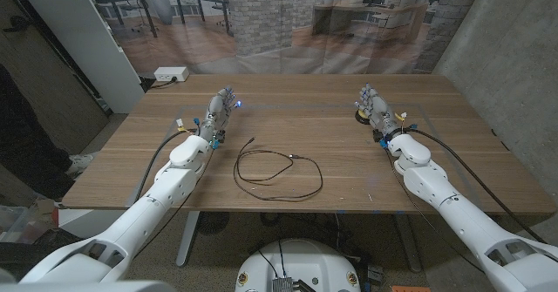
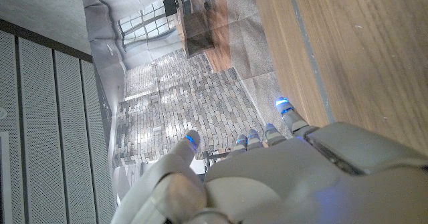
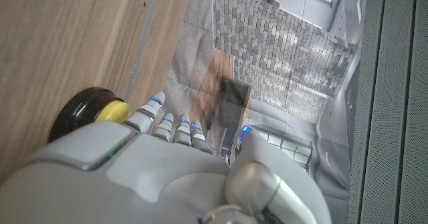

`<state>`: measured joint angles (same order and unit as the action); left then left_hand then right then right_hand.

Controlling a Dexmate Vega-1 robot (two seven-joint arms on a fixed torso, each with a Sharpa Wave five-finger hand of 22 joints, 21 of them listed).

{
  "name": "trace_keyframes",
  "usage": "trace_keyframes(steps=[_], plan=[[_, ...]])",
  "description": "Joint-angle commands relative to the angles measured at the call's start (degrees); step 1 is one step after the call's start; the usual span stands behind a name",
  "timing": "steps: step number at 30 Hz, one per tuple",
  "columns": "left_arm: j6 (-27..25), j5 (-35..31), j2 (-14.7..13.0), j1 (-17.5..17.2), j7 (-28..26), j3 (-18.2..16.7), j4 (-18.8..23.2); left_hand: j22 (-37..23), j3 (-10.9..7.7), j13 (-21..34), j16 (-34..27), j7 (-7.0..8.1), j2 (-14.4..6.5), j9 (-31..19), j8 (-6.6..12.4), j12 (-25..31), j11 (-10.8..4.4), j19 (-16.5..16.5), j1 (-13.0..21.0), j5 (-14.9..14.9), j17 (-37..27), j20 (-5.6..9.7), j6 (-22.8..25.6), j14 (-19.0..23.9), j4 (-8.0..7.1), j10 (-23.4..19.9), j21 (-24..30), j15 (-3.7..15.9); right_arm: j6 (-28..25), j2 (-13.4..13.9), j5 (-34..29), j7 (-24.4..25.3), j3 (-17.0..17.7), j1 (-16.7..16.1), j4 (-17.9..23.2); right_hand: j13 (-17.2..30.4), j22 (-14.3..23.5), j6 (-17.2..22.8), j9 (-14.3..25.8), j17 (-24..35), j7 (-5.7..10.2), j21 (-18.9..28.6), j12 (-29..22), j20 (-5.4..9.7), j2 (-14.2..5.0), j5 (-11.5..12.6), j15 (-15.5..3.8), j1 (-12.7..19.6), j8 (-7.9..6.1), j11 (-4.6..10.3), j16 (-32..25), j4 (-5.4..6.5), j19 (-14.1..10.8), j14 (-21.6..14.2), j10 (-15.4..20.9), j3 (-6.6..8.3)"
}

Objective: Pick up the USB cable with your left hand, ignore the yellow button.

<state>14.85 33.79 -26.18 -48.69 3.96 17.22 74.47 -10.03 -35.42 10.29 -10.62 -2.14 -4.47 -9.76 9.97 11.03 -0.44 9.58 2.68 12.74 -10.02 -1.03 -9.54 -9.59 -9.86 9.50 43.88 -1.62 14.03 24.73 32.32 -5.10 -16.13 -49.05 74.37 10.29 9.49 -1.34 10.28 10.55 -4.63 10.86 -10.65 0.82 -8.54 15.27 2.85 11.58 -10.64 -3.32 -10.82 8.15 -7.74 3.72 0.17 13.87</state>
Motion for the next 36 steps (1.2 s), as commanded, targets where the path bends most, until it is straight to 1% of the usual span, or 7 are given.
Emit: trace_keyframes(steps=[1, 6, 14, 29, 30, 31, 36], plan=[[-5.0, -11.3, 9.1, -1.4, 7.7, -11.7, 0.7, -0.2, -0.38, 0.2, -0.2, -0.04, -4.8, -0.2, 0.36, 0.4, -0.12, 7.9, 0.0, 0.3, -0.2, -0.34, -3.3, -3.6, 0.1, 1.8, 0.1, -0.15, -5.9, -16.5, -18.4, -11.4, 19.4, -1.6, 0.3, 0.3, 0.3, -0.1, 0.2, 0.2, -0.44, 0.3, -0.4, 0.05, -0.23, 0.3, -0.04, 0.6, -0.27, -0.48, -0.2, -0.11, -0.4, 0.5, 0.1, 0.45], [-7.2, -16.0, 11.4, -1.1, 11.0, -14.9, 1.0, -0.2, -0.35, 0.2, -0.3, 0.11, -4.7, -0.2, 0.47, 0.4, -0.23, 7.6, -0.1, 0.4, -0.2, -2.11, -3.0, -3.4, 0.22, 1.6, 0.1, -0.57, -7.0, -21.7, -24.5, -15.6, 25.0, -1.0, 0.5, 0.3, 0.3, -0.1, 0.2, 0.2, -0.48, 0.3, -0.4, 0.06, -0.2, 0.3, -0.06, 0.6, -0.27, -0.51, -0.2, -0.15, -0.5, 0.5, 0.1, 0.49], [-9.4, -21.2, 13.4, -0.7, 15.5, -18.3, 2.8, -0.2, -0.34, 0.2, -0.3, 0.1, -4.7, -0.2, 0.59, 0.5, -0.14, 7.5, -0.1, 0.4, -0.1, -2.12, -2.6, -3.2, 0.28, 1.5, 0.0, -0.75, -7.4, -27.3, -30.8, -19.9, 31.2, -0.1, 0.7, 0.3, 0.3, -0.1, 0.2, 0.2, -0.47, 0.3, -0.4, 0.01, -0.14, 0.3, 0.07, 0.5, -0.25, -0.5, -0.2, -0.19, -0.5, 0.4, 0.1, 0.54], [-14.8, -26.6, 12.8, -0.3, 23.8, -20.4, 7.0, -0.2, -0.28, 0.2, -0.6, 0.1, -4.2, -0.2, 0.7, 0.8, 0.16, 6.8, 0.1, 0.3, -0.1, -2.8, -2.0, -2.2, 0.77, 0.5, -0.2, -1.44, -7.3, -32.1, -36.4, -23.8, 36.9, 1.1, 0.7, 0.3, 0.3, -0.1, 0.2, 0.2, -0.53, 0.3, -0.4, -0.03, -0.06, 0.2, 0.21, 0.4, -0.26, -0.65, -0.2, -0.24, -0.6, 0.4, 0.2, 0.63], [-15.0, -26.9, 12.7, -0.3, 24.1, -20.5, 7.3, -0.2, -0.27, 0.2, -0.6, 0.15, -4.1, -0.2, 0.71, 0.9, 0.13, 6.8, 0.2, 0.3, -0.1, -3.22, -2.0, -1.9, 0.85, 0.4, -0.2, -1.5, -7.3, -32.3, -36.6, -24.1, 37.1, 1.1, 0.6, 0.3, 0.3, -0.1, 0.2, 0.2, -0.53, 0.3, -0.4, -0.04, -0.06, 0.2, 0.22, 0.4, -0.26, -0.67, -0.2, -0.24, -0.6, 0.4, 0.2, 0.64], [-15.1, -27.2, 12.6, -0.3, 24.5, -20.6, 7.5, -0.2, -0.18, 0.3, -0.8, 0.21, -3.8, -0.2, 0.66, 0.9, 0.04, 6.4, 0.2, 0.3, -0.1, -4.44, -1.9, -1.1, 1.0, 0.2, -0.3, -2.06, -7.2, -32.5, -36.8, -24.2, 37.3, 1.1, 0.6, 0.3, 0.3, -0.1, 0.2, 0.2, -0.5, 0.3, -0.4, -0.07, -0.05, 0.2, 0.21, 0.4, -0.25, -0.68, -0.2, -0.24, -0.6, 0.4, 0.2, 0.65], [-15.9, -28.5, 12.0, -0.1, 26.3, -20.7, 8.6, -0.3, -0.22, 0.3, -1.1, 0.09, -3.8, -0.2, 0.91, 1.2, 0.05, 5.8, 0.3, 0.3, -0.1, -4.97, -1.0, 0.0, 1.08, -0.8, -0.3, -2.21, -6.9, -33.2, -37.4, -24.9, 38.2, 1.3, 0.6, 0.3, 0.3, -0.2, 0.2, 0.2, -0.52, 0.3, -0.4, -0.08, -0.03, 0.2, 0.18, 0.3, -0.24, -0.77, -0.2, -0.26, -0.6, 0.4, 0.2, 0.68]])
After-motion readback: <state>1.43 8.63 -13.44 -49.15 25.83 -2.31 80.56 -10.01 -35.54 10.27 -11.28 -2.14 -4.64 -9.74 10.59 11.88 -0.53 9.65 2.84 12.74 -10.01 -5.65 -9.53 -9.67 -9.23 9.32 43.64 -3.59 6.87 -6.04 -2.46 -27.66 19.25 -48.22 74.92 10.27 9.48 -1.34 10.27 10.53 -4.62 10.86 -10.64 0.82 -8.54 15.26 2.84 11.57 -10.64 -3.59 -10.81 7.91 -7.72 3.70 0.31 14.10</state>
